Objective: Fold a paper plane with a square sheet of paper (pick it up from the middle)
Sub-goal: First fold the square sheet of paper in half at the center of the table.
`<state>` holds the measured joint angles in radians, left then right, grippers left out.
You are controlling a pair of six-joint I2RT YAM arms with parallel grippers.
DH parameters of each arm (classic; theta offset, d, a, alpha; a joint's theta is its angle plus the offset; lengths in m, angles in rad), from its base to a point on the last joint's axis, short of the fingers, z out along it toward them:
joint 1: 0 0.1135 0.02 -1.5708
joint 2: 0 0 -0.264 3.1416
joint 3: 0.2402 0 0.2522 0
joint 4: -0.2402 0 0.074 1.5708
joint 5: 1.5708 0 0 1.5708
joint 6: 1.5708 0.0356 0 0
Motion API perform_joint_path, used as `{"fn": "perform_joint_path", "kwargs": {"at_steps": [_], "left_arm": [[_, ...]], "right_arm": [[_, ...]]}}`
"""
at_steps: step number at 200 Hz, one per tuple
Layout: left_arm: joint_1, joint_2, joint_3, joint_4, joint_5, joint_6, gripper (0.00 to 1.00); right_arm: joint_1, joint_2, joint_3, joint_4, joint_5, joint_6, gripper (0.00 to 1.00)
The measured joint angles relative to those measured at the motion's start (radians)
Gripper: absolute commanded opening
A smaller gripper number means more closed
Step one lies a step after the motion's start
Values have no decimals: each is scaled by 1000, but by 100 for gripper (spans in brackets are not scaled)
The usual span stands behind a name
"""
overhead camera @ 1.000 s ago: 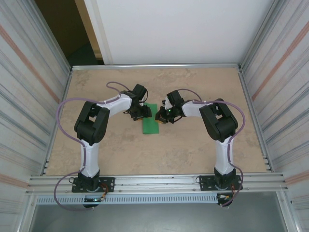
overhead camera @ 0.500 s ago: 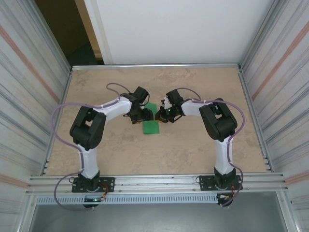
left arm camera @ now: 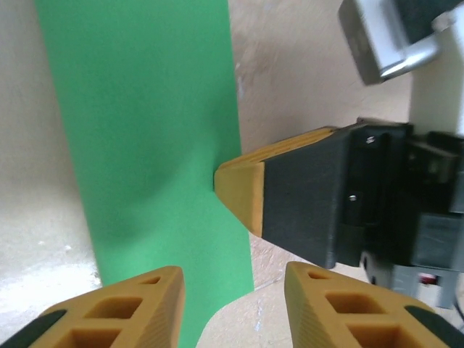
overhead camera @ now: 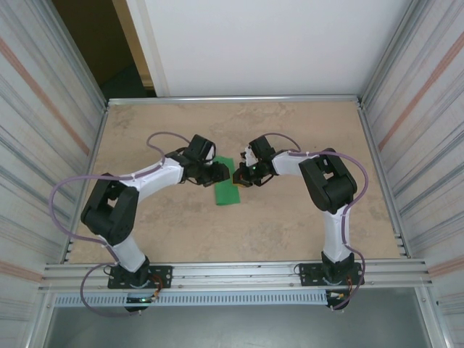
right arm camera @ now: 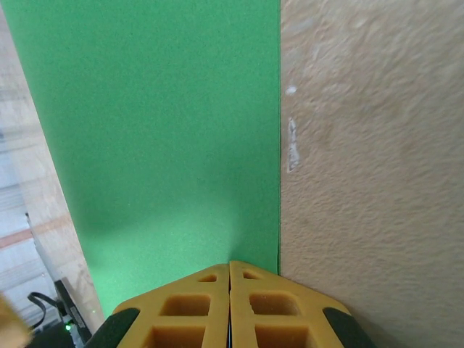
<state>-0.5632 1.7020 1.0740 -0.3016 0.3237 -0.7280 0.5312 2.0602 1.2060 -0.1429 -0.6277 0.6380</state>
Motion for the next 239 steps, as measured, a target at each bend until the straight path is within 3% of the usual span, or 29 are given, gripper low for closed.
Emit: {"fn": "perform_joint_path", "kwargs": {"at_steps": [77,239], "left_arm": [[2,105,-8,96,84,-18,25],[39,238,83,86,108,-17,15]], "right_arm": [[4,8,22,-39,1,-21,8],[4,21,59,-97,5,-27,7]]}}
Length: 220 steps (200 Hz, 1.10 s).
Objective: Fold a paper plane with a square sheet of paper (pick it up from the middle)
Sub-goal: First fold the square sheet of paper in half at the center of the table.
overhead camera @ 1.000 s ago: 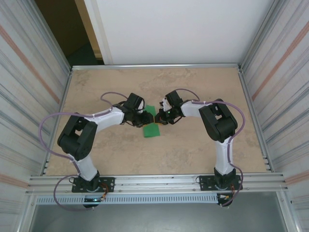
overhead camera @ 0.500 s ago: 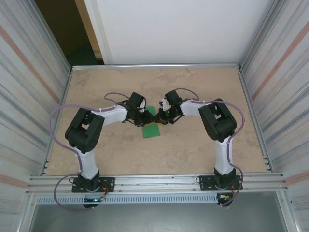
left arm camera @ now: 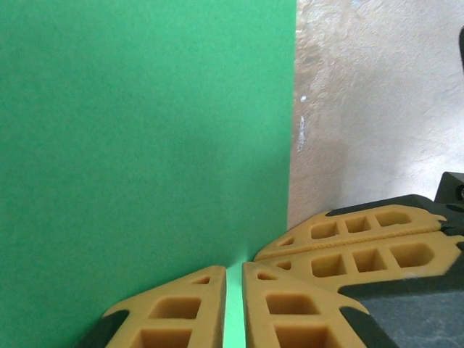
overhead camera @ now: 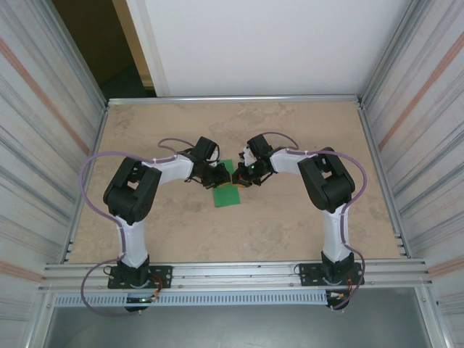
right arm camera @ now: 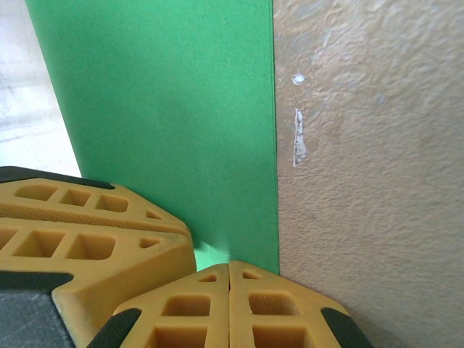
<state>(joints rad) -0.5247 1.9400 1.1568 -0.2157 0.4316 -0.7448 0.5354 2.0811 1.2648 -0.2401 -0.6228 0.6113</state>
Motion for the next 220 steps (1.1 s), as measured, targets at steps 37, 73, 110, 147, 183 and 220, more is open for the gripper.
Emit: {"fn": "perform_joint_path", "kwargs": {"at_steps": [37,73,110,147,183,220], "left_arm": [[0,0,-2,0,8,13,14],[0,1,-12,-11,14,42,14],[11,1,-18,-11,31,80,14],[34,1,-26,-16,67,130,15],[73,-6,-45,-20,108,181,15],[116,-23,-69,-41,121,223,15]], "right_arm": [[0,0,0,0,1,0,7],[0,1,0,0,1,-3,6],[0,2,0,-1,4,-3,6],[0,3,0,-3,4,-3,6],[0,4,1,-5,6,-3,6],[1,4,4,-13,16,-3,6]]}}
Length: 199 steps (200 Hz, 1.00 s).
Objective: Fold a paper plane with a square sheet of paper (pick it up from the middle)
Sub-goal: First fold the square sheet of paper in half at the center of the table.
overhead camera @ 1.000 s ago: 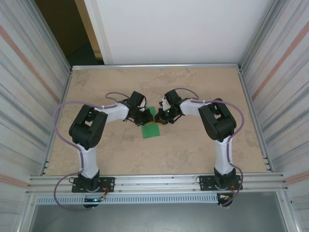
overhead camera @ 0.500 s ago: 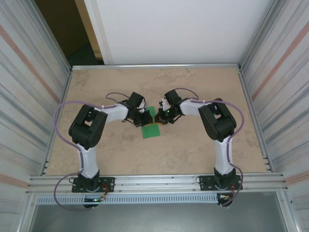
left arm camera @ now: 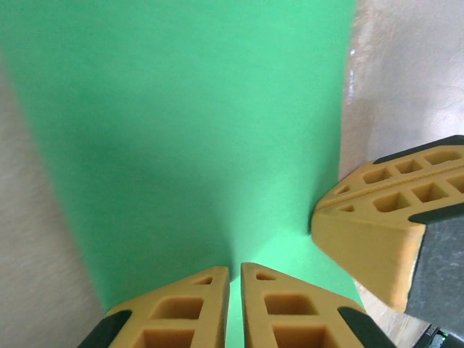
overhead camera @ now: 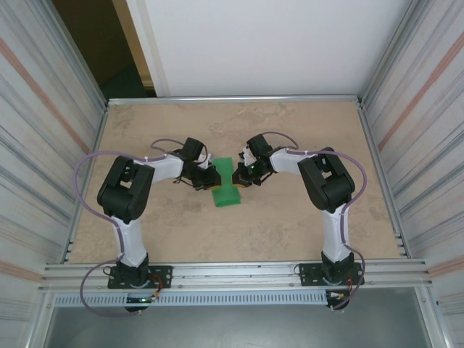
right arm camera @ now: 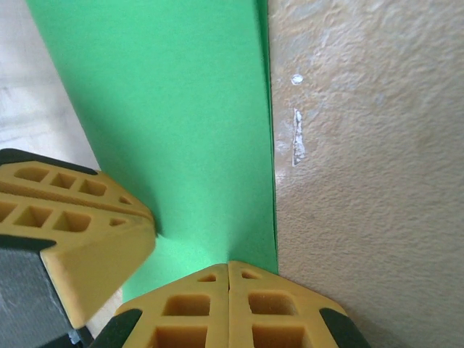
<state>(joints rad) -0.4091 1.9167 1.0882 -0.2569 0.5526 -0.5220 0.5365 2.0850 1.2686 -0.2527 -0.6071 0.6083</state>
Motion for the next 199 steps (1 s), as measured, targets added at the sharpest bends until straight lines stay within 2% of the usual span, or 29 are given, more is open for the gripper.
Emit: {"fn": "perform_joint_path", "kwargs": {"at_steps": [81,124,156,199], "left_arm": [[127,-136,-117,-23,-29,8,15],[46,-200,-116,74,-5,-33,16],[-11,-107,-83,143,31,-70,15],[5,5,-44,180,43,-84,16]], "right_arm": [[0,2,6,-10,3,0,6],[0,2,6,-10,3,0,6],[0,3,10,-15,3,0,6],[0,3,11,-17,3,-1,6]]}}
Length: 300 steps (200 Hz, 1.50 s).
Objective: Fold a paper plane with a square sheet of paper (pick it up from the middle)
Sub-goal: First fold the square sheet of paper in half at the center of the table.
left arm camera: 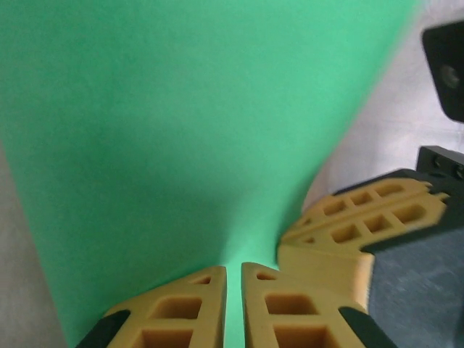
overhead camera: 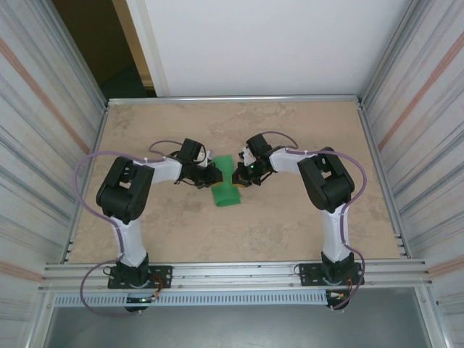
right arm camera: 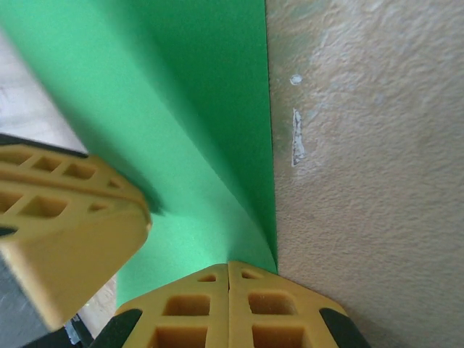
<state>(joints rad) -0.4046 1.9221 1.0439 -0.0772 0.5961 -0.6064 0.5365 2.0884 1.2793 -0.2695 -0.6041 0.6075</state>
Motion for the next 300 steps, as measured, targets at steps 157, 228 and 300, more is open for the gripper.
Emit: {"fn": "perform_joint_path", "kwargs": {"at_steps": [157,228,300], "left_arm": [[128,-50,21,-46,45,22,16],[71,90,125,-7,66,0,16],[197,111,125,-9,66,12,16]], "right_arm": [[-4,2,-2,0,-2,-18,6],[-8,5,-7,8,-18,-18,6],[-11,4,-14,20,-23,-18,6]]}}
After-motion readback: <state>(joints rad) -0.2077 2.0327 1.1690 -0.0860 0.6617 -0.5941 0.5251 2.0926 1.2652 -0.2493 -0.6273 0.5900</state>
